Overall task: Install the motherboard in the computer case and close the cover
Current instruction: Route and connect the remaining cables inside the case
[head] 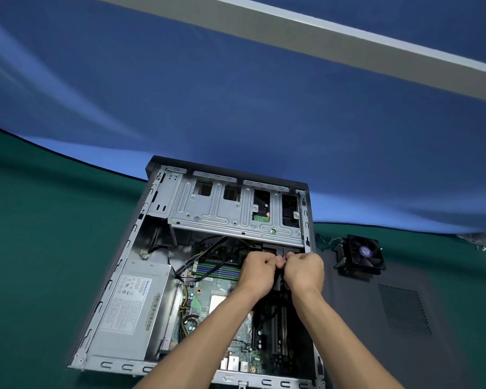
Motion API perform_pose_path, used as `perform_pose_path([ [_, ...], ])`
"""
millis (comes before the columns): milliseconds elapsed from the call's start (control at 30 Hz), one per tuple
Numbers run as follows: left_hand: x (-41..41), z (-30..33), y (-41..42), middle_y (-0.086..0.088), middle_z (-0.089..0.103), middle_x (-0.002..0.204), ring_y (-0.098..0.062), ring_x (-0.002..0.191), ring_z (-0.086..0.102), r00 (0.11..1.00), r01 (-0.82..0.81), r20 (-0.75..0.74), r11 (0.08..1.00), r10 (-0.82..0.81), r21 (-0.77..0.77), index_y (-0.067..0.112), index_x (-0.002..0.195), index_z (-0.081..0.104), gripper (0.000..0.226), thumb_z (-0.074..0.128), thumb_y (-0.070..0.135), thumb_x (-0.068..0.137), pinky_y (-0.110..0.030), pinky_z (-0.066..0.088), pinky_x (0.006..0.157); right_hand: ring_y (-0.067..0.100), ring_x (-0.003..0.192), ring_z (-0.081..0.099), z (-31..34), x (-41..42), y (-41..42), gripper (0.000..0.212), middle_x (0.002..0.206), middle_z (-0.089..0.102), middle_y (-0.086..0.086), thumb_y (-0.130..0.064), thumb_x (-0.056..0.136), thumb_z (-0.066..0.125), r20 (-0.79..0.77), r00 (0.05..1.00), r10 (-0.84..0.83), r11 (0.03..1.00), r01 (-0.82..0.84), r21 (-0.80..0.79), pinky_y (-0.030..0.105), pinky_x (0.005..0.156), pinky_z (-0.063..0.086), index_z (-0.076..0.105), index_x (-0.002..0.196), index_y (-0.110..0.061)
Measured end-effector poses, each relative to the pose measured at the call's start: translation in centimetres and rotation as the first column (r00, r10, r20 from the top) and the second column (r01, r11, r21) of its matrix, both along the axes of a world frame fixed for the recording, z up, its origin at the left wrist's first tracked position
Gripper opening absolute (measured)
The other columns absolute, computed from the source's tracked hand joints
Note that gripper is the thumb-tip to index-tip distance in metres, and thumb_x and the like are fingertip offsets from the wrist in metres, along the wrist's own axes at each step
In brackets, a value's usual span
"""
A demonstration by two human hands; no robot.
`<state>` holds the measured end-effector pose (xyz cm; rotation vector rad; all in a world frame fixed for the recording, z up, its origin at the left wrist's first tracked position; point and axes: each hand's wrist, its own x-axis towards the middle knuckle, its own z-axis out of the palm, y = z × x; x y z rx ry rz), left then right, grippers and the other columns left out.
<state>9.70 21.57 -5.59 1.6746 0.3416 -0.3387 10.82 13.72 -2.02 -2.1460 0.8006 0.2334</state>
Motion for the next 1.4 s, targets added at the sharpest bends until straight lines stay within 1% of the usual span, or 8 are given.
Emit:
perform_pose_path([
  [200, 0.1, 0.5, 0.5, -0.01, 0.041, 0.059, -0.018, 0.057, 0.036, 0.997, 0.069, -0.017, 0.998, -0.07, -0.007, 0.014, 0.055, 0.054, 0.042, 0.05, 0.017, 0.096, -0.028, 0.028, 0.057, 0.018, 0.042, 0.05, 1.0, 0.4, -1.5, 0.044, 0.046, 0.058, 0.004, -0.022, 0.096, 0.051, -0.084, 0.969, 0.234, 0.972, -0.234, 0.009, 0.026, 0.05, 0.042, 0.064, 0.057, -0.009],
  [300, 0.2, 0.4, 1.1, -0.007, 0.056, 0.068, -0.017, 0.058, 0.047, 0.995, 0.07, -0.074, 0.997, -0.072, -0.034, 0.008, 0.078, 0.063, 0.025, 0.049, 0.017, 0.096, -0.024, 0.036, 0.051, 0.017, 0.053, 0.058, 1.7, 0.5, -2.3, 0.034, 0.059, 0.063, -0.002, -0.03, 0.095, 0.048, -0.126, 0.9, 0.417, 0.846, -0.436, -0.306, 0.025, 0.054, 0.041, 0.065, 0.071, -0.014],
  [533, -1.3, -2.7, 5.4, -0.009, 0.061, 0.07, -0.016, 0.051, 0.045, 0.946, -0.151, -0.289, 0.989, 0.145, 0.002, 0.003, 0.079, 0.061, 0.026, 0.041, 0.003, 0.095, -0.025, 0.033, 0.047, 0.006, 0.046, 0.036, 0.1, -0.3, -2.6, 0.029, 0.051, 0.043, -0.011, -0.035, 0.095, 0.043, -0.013, 0.856, 0.516, 0.676, -0.416, -0.608, 0.023, 0.044, 0.019, 0.044, 0.069, -0.022],
  [867, -1.1, -3.4, 3.0, -0.008, 0.059, 0.067, -0.015, 0.038, 0.04, 0.91, 0.07, -0.404, 0.995, -0.095, -0.076, 0.008, 0.081, 0.05, 0.026, 0.054, 0.03, 0.094, -0.024, 0.031, 0.045, 0.02, 0.048, 0.038, -1.5, -0.7, -2.8, 0.032, 0.052, 0.044, -0.006, -0.035, 0.096, 0.044, 0.073, 0.836, 0.543, 0.629, -0.347, -0.696, 0.023, 0.044, 0.014, 0.045, 0.069, -0.02],
  [967, -1.0, -3.7, 3.2, -0.004, 0.044, 0.059, -0.016, 0.047, 0.039, 0.922, 0.06, -0.382, 0.998, -0.069, -0.035, 0.009, 0.075, 0.049, 0.026, 0.058, 0.026, 0.092, -0.026, 0.036, 0.054, 0.019, 0.047, 0.036, -1.6, -0.7, -2.7, 0.03, 0.05, 0.041, -0.007, -0.034, 0.095, 0.047, 0.072, 0.833, 0.548, 0.624, -0.35, -0.698, 0.022, 0.044, 0.012, 0.045, 0.068, -0.021],
  [1133, -1.0, -3.9, 4.0, -0.017, 0.065, 0.101, -0.034, 0.103, 0.06, 0.928, -0.094, -0.364, 0.996, 0.084, -0.009, -0.003, 0.102, 0.064, 0.023, 0.051, 0.015, 0.096, -0.038, 0.041, 0.098, 0.015, 0.04, 0.029, -1.5, -0.7, -2.6, 0.031, 0.046, 0.036, -0.009, -0.032, 0.092, 0.054, 0.092, 0.831, 0.548, 0.633, -0.341, -0.695, 0.019, 0.044, 0.01, 0.043, 0.064, -0.023],
  [1267, -1.5, -3.4, 4.8, -0.003, 0.039, 0.061, -0.018, 0.057, 0.041, 0.925, -0.137, -0.362, 0.99, 0.116, -0.033, 0.006, 0.082, 0.052, 0.017, 0.047, 0.014, 0.096, -0.031, 0.041, 0.067, 0.014, 0.042, 0.033, -1.3, -0.8, -2.7, 0.026, 0.048, 0.041, -0.01, -0.034, 0.093, 0.052, 0.091, 0.836, 0.542, 0.647, -0.345, -0.68, 0.019, 0.043, 0.012, 0.045, 0.07, -0.025],
  [1400, -2.1, -2.5, 5.7, -0.003, 0.042, 0.061, -0.016, 0.048, 0.035, 0.918, -0.202, -0.357, 0.978, 0.174, -0.043, 0.006, 0.077, 0.05, 0.022, 0.049, 0.018, 0.095, -0.026, 0.027, 0.048, 0.014, 0.066, 0.047, -0.7, -1.1, -2.5, 0.008, 0.072, 0.053, -0.011, -0.032, 0.092, 0.052, 0.165, 0.763, 0.625, 0.661, -0.406, -0.631, 0.026, 0.052, 0.025, 0.054, 0.089, -0.026],
])
